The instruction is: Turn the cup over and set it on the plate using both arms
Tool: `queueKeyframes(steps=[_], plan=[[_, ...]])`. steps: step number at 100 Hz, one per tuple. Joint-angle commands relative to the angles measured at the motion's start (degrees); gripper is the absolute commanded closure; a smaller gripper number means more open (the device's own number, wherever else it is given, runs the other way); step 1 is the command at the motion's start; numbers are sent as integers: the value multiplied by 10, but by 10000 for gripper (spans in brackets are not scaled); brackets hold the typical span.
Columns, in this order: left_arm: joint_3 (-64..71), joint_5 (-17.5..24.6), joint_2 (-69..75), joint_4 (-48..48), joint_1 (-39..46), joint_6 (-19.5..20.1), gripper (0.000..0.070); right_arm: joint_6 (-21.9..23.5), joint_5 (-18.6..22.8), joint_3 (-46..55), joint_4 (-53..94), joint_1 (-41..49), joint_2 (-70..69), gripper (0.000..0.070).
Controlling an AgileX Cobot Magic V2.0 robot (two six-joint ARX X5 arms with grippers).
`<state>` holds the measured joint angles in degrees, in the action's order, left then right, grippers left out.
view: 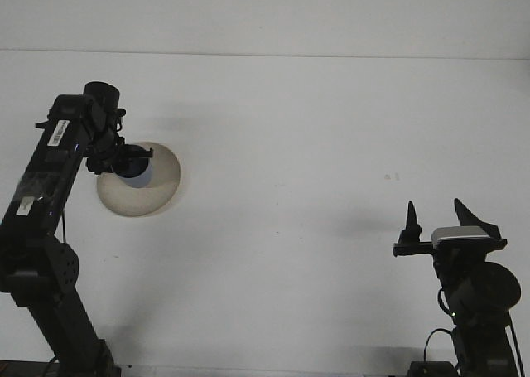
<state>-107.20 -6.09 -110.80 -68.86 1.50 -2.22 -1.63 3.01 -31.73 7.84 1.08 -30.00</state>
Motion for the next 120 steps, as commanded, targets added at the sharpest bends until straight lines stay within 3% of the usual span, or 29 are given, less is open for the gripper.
queueKeyframes(steps=[1,40,45,57,63,71,120], plan=[[-11,-1,-22,2,4,7,688,7,0,-2,-5,1,0,136],[-11,-1,-57,16,8,7,665,7,0,-2,-5,1,0,136],[-11,-1,-57,18,8,7,580,7,0,-2,-5,1,0,136],[-11,-1,-57,24,8,7,237,7,0,-2,-5,1,0,136],[-11,-1,-57,26,8,7,142,7,0,-2,-5,1,0,136],[-14,-1,-57,26,9,8,115,7,0,-2,-5,1,0,136],[-24,-1,69,27,23,4,115,7,0,-2,-5,1,0,136]])
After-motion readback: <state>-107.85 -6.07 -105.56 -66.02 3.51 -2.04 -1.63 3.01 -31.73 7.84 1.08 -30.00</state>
